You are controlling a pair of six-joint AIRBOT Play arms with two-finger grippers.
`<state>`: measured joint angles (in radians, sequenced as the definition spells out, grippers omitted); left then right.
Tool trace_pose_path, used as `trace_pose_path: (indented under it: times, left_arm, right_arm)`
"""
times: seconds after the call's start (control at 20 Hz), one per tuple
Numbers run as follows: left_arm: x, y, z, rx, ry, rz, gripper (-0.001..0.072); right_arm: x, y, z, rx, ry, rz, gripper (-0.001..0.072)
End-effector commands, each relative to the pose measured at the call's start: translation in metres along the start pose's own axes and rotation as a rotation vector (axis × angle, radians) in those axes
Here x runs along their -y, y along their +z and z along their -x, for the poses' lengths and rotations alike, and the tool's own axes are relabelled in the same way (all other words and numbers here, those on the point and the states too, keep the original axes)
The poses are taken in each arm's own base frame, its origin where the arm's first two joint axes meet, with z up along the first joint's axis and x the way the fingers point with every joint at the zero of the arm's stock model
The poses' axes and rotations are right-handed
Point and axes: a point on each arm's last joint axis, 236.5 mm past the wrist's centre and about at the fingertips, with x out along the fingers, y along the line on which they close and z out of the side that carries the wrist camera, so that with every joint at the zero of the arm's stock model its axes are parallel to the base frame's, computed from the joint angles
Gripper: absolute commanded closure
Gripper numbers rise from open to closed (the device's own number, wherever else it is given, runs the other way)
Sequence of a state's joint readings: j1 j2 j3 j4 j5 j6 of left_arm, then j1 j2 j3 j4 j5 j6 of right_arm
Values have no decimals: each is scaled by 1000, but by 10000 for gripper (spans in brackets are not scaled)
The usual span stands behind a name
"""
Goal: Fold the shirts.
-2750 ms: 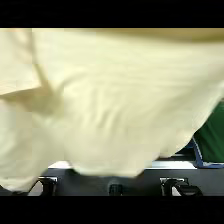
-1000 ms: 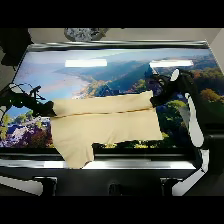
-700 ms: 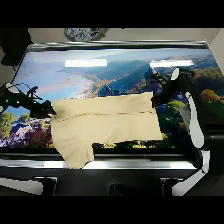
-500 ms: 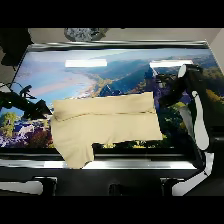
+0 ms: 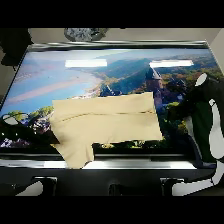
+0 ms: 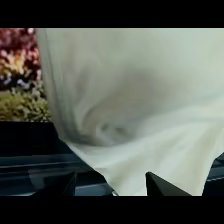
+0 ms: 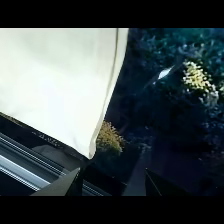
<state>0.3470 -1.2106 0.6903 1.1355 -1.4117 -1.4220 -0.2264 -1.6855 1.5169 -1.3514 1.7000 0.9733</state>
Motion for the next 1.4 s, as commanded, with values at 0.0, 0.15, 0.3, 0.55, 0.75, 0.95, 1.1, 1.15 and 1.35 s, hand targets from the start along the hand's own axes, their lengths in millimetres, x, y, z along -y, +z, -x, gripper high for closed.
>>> trace_pose_path:
  times: [0.0, 0.15, 0.3, 0.55, 0.75, 0.95, 1.1, 1.15, 1.35]
  left_arm:
    - [0, -30, -28, -40, -28, 2, 176]
    - [8, -30, -36, -36, -34, 5, 177]
    - [15, -25, -43, -13, -7, -4, 188]
    - [17, -14, -46, 35, 12, 57, 651]
    - [12, -20, -46, 8, 32, -15, 685]
    - [1, -26, -45, -17, 76, -31, 686]
    - [3, -30, -43, -29, 73, -58, 686]
    - [4, -29, -42, -19, 73, -62, 685]
    - [3, -28, -36, 8, 86, -95, 685]
  right_arm:
    - [-1, -3, -3, 14, 4, 8, 211]
    - [-1, -2, -3, 15, 3, 11, 211]
    - [-1, -3, -3, 13, 4, 11, 211]
    - [0, -8, -8, -9, 7, 6, 57]
    - [-28, -25, -48, -31, 134, -18, 85]
    - [-36, -41, -85, -20, 152, -58, 87]
    - [-49, -38, -106, 20, 214, -101, 148]
    - [-53, -32, -110, 52, 232, -119, 171]
    - [-42, -17, -114, 120, 195, -163, 672]
